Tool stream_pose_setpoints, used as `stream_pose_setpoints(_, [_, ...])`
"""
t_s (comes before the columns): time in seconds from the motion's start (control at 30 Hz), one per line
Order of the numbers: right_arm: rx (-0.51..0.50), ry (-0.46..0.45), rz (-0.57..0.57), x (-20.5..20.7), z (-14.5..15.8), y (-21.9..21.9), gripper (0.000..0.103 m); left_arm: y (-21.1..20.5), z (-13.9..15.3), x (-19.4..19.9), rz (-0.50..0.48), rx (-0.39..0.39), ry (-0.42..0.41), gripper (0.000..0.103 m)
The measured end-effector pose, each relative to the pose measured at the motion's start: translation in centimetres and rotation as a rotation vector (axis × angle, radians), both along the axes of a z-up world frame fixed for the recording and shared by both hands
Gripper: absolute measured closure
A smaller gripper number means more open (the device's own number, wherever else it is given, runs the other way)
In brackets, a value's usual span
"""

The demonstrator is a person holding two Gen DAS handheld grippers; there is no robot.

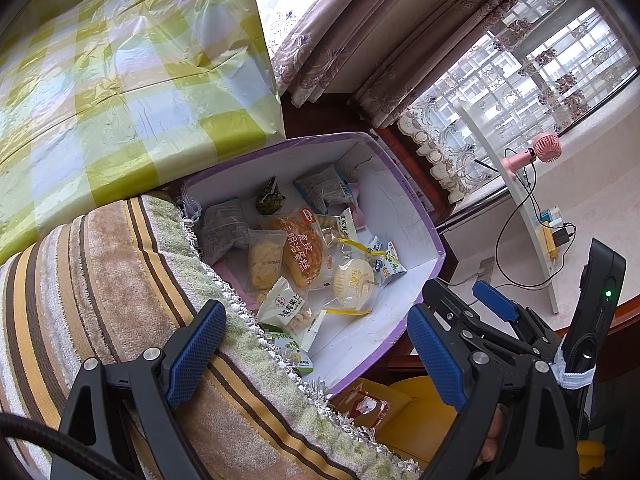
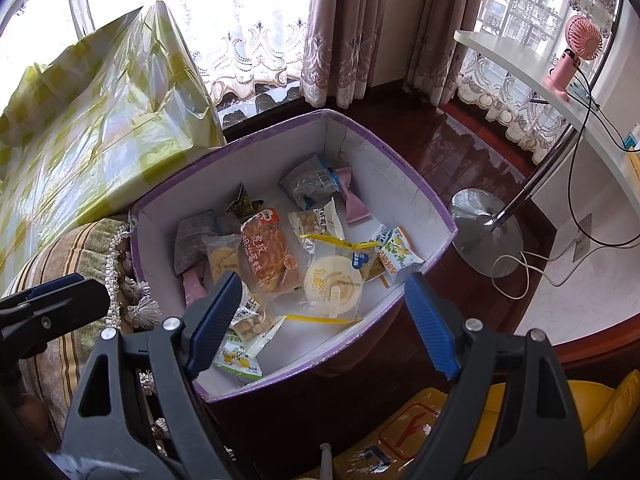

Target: Organize snacks

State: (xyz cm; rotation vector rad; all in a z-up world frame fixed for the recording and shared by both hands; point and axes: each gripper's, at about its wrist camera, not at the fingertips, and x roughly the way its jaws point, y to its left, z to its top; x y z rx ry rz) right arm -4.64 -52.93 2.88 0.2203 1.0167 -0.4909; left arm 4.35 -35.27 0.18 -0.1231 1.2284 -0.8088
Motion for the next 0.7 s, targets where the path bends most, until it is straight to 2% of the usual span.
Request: stream_pose_setpoints(0.7, [0.006, 0.004, -0.002, -0.04, -0.12, 0.20, 0.018, 0.01, 0.01, -0.03, -0.001, 0.000, -0.001, 0.010])
